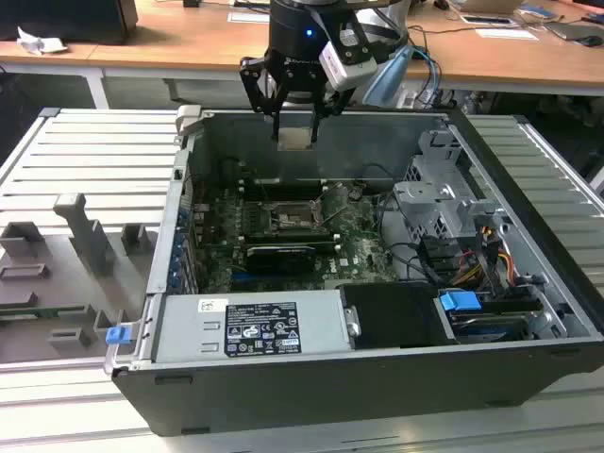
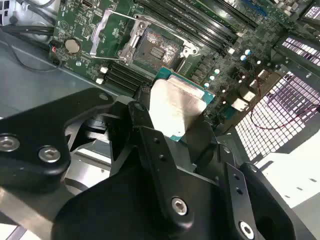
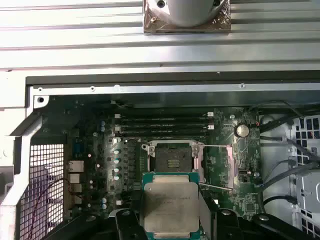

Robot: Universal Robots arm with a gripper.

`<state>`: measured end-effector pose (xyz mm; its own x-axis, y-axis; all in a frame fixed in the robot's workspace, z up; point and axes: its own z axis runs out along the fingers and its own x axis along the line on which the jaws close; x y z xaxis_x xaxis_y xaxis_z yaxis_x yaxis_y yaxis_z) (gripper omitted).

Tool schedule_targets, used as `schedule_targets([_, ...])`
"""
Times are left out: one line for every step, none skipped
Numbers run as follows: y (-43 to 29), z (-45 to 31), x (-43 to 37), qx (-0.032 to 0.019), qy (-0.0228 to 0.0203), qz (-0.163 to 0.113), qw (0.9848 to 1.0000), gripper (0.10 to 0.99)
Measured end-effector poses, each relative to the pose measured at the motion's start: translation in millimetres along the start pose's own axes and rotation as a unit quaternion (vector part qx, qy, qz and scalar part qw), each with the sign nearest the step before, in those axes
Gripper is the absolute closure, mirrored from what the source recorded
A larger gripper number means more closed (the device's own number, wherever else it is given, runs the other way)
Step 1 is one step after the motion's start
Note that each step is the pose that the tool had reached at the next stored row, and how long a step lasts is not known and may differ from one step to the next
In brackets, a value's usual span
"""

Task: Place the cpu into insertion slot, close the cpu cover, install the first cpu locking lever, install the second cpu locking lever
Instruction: 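Place the cpu into insertion slot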

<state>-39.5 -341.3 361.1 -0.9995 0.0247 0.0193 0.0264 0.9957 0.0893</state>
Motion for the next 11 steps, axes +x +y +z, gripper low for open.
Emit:
schedule_targets([0.0,0.0,0.0,0.0000,0.0000,0.000,1.0000,0.557])
schedule_targets([0.0,0.1,0.0,-0.0002,-0.0010,0.011,0.9999,0.557])
schedule_targets([0.0,0.2,0.0,-0.0003,-0.0016,0.018,0.9998,0.557])
schedule_targets([0.0,0.3,0.0,-0.0004,-0.0021,0.023,0.9997,0.557])
schedule_targets([0.0,0.3,0.0,-0.0005,-0.0025,0.028,0.9996,0.557])
schedule_targets([0.0,0.4,0.0,-0.0006,-0.0029,0.032,0.9995,0.557])
schedule_targets([-0.1,0.6,0.0,-0.0007,-0.0036,0.041,0.9992,0.557])
schedule_targets([-0.1,1.1,0.0,-0.0010,-0.0048,0.054,0.9985,0.557])
schedule_targets([-0.1,1.2,0.0,-0.0011,-0.0053,0.059,0.9982,0.557])
schedule_targets([-0.1,1.4,0.0,-0.0013,-0.0059,0.066,0.9978,0.557])
schedule_targets([-0.1,1.5,0.0,-0.0014,-0.0064,0.071,0.9974,0.557])
